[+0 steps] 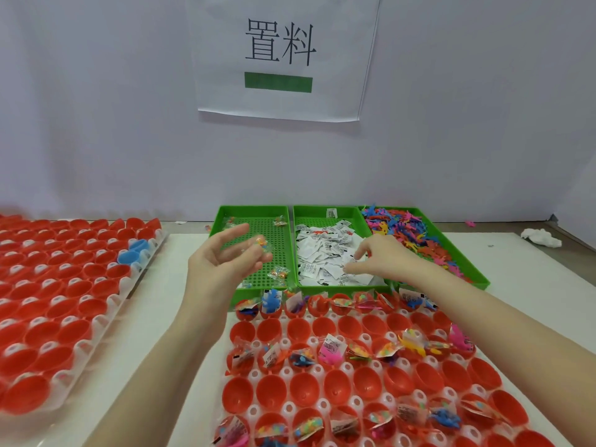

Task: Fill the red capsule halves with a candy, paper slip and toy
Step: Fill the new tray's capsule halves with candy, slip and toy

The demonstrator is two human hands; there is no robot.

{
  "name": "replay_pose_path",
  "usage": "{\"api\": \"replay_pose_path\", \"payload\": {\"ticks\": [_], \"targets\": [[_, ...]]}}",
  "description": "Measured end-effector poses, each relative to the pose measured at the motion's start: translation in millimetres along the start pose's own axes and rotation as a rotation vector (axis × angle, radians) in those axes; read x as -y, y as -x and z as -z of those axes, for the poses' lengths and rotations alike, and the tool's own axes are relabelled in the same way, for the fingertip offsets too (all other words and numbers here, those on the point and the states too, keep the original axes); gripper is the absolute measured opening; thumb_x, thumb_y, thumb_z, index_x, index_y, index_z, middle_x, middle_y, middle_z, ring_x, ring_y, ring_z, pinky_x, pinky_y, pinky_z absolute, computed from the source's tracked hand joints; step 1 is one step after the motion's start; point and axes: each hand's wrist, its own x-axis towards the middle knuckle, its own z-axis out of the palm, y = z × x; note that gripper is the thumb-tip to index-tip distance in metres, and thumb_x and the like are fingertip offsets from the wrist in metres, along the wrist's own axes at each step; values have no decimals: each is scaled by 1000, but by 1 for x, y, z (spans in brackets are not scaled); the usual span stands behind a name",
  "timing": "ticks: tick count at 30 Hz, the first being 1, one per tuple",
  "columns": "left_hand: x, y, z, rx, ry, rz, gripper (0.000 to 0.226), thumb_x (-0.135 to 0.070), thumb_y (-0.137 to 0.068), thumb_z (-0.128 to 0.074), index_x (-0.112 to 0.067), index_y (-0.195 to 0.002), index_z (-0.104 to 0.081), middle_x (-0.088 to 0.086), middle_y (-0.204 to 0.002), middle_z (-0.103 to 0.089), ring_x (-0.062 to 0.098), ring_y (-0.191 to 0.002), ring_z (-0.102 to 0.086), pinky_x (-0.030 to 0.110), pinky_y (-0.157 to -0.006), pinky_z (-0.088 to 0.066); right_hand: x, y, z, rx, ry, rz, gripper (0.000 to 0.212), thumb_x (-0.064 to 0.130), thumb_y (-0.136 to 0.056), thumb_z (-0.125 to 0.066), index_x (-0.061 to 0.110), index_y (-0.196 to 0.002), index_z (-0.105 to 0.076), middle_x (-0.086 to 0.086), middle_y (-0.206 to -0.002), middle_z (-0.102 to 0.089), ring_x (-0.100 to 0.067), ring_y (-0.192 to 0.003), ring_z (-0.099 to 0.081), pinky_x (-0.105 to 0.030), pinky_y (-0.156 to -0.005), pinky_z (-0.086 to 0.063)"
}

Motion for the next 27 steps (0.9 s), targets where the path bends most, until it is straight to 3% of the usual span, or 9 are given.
{"api": "replay_pose_path", "payload": {"ticks": [2, 4, 9, 14, 17, 20, 22, 24, 27], "targets": [[-3, 11, -4, 25, 41, 29, 44, -17, -59, -69, -19, -102, -60, 2, -83, -74, 14, -74, -71, 13, -60, -51, 3, -2, -4, 6, 116, -37, 39, 39, -78, -68, 7, -63, -54, -5, -56, -50, -23, -52, -48, -31, -47, -38], [-7, 19, -8, 46, 75, 52, 46, -17, -58, -68, -19, -103, -60, 2, -83, -74, 13, -74, -71, 13, -60, -51, 5, -5, -8, -8, 193, -94, 46, 40, -77, -66, 15, -54, -35, 2, -49, -31, -16, -45, -31, -25, -44, -23], [-13, 27, -11, 36, 150, 79, 38, -13, -56, -69, -13, -92, -59, 3, -75, -73, 13, -67, -70, 13, -56, -51, 2, -7, -12, -106, 53, -143, 22, 44, -74, -70, 22, -78, -69, 9, -71, -58, -12, -69, -53, -25, -61, -39], [-14, 29, -11, 32, 89, 86, 32, -16, -54, -70, -13, -84, -59, 1, -70, -72, 12, -64, -69, 13, -55, -50, -3, -5, -10, -254, -33, -100, 14, 37, -82, -66, 24, -83, -71, 13, -77, -58, -6, -64, -50, -23, -56, -38], [-13, 30, -9, 37, 37, 103, 30, -18, -55, -70, -14, -84, -62, 0, -71, -72, 12, -65, -69, 13, -55, -50, -2, 0, -7, -386, -36, -91, 15, 31, -87, -60, 22, -87, -72, 17, -62, -49, -2, -54, -44, -21, -49, -32], [-12, 31, -10, 47, 5, 133, 32, -22, -54, -71, -13, -84, -61, 1, -70, -72, 11, -66, -69, 12, -58, -51, 2, 12, 1, -467, -216, -31, 16, 27, -87, -61, 16, -85, -72, 12, -55, -44, -5, -51, -39, -23, -54, -34], [-11, 35, -15, 68, 11, 154, 31, -22, -55, -72, -13, -83, -61, 2, -68, -71, 10, -65, -68, 12, -58, -50, 15, 30, 10, -393, -540, 48, 11, 18, -83, -66, 13, -75, -71, 6, -49, -45, -8, -47, -37, -21, -51, -36], [-9, 39, -21, 97, 23, 172, 30, -19, -55, -72, -12, -82, -63, 2, -68, -71, 9, -62, -67, 13, -57, -50, 30, 57, 20, -206, -902, 140, 11, 10, -78, -68, 12, -68, -68, 5, -43, -42, -8, -42, -34, -15, -42, -31], [-10, 47, -31, 143, 26, 219, 26, -17, -60, -70, -9, -85, -69, 2, -70, -70, 9, -64, -66, 14, -59, -51, 49, 98, 28, 31, -1000, 272, 9, 12, -71, -70, 15, -62, -66, 8, -40, -41, -5, -37, -33, -14, -39, -28]]}}
